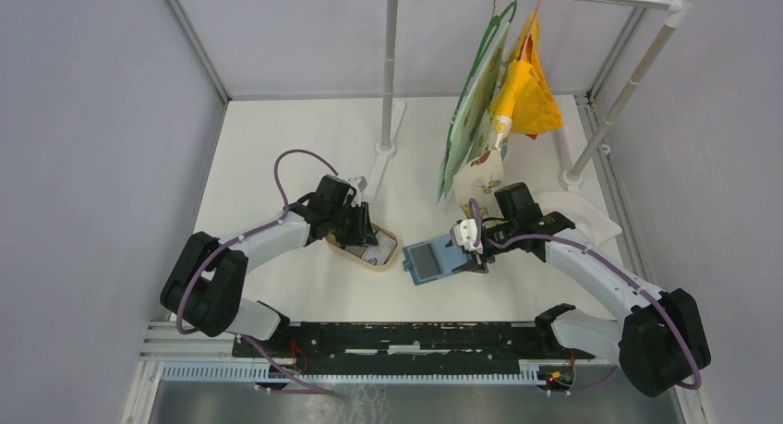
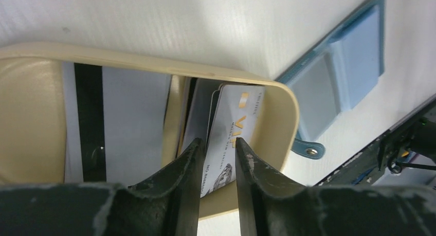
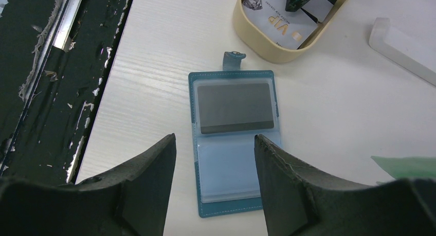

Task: Put the credit cards into the card holder
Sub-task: Pick up the credit card from the storage box.

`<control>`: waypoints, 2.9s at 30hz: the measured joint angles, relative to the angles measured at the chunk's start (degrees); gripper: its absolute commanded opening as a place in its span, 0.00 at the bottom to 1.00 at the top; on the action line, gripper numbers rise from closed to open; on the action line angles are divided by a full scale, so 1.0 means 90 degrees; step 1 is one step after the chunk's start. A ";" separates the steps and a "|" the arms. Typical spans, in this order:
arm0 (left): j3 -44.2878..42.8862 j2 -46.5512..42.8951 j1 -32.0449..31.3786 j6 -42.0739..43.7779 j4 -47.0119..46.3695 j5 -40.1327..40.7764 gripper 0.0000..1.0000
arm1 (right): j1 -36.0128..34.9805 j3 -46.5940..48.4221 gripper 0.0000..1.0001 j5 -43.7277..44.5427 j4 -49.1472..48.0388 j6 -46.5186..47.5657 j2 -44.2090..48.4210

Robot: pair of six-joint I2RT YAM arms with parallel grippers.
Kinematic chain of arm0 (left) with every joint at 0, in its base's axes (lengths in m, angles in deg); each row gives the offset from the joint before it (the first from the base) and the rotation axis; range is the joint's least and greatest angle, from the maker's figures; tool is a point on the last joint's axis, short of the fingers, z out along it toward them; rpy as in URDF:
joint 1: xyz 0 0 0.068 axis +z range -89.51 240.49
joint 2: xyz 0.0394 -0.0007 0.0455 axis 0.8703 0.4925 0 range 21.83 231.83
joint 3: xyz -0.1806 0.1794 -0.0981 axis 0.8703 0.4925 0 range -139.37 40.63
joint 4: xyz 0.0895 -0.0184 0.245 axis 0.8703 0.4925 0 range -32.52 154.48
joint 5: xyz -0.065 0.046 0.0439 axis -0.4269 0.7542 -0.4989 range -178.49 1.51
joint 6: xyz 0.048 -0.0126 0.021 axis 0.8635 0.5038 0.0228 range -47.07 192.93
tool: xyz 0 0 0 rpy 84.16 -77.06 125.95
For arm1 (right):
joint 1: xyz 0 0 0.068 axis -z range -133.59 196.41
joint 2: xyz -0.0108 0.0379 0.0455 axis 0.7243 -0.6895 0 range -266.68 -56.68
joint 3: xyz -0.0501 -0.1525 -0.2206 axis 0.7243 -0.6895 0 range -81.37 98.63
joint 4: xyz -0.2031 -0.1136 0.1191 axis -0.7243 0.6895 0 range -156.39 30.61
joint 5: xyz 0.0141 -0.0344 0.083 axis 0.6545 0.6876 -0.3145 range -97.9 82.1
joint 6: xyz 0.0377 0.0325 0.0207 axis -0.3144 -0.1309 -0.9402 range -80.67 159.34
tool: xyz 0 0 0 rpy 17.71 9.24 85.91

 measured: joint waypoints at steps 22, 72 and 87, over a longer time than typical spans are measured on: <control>0.0311 -0.0036 -0.0044 -0.0024 -0.1158 -0.1258 0.34 | 0.0000 0.0000 0.63 -0.0002 0.0005 0.0019 0.0000; 0.0109 0.0430 -0.0903 -0.0546 -0.1280 -0.1134 0.67 | 0.0000 -0.0100 0.62 -0.0189 -0.0153 -0.0151 -0.0002; -0.0226 0.0430 -0.1141 -0.0379 -0.0605 -0.0355 0.40 | 0.0000 -0.0100 0.62 -0.0189 -0.0153 -0.0148 -0.0002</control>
